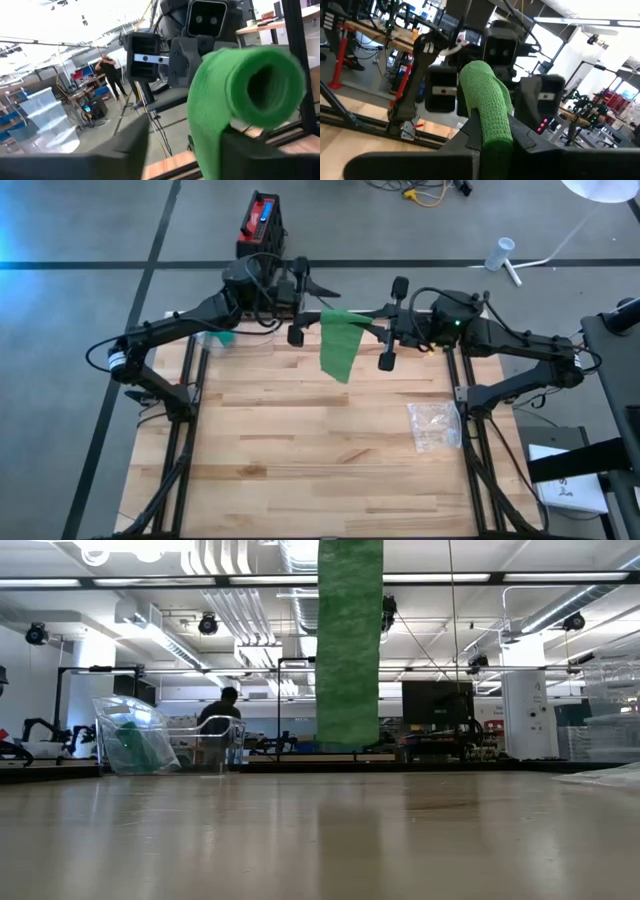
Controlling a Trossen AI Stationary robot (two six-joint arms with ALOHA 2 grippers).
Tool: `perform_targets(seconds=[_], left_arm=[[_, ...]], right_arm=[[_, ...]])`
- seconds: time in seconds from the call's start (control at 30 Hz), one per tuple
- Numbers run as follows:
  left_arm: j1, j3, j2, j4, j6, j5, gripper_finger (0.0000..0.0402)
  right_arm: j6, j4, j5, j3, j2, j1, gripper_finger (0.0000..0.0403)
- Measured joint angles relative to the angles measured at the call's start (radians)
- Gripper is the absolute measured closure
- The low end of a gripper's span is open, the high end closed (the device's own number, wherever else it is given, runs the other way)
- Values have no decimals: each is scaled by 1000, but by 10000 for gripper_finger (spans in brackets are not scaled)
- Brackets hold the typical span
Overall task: Roll bandage
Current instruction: Roll the green bandage
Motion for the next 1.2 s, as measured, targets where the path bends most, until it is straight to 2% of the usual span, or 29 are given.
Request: perform_targets(seconds=[0.1,0.17,0.57,0.77,0.97,1.03,1.2], left_arm=[[0,0,12,13,-4,-2,344],[0,0,14,19,-21,-9,385],[26,0,8,25,-9,-105,401],[45,0,8,37,-12,-105,401],[50,-6,33,33,-30,-106,401],[50,-23,42,34,-34,-106,401],[50,-103,26,41,-56,-106,401]], right_arm=[[1,3,-32,0,4,1,379],[1,-1,-48,0,7,1,379],[49,-85,-49,0,5,0,379],[80,-141,-47,-3,5,0,375],[59,-76,-88,-6,5,0,379],[26,-40,-62,-6,3,0,379],[-122,22,82,-7,-2,0,379]])
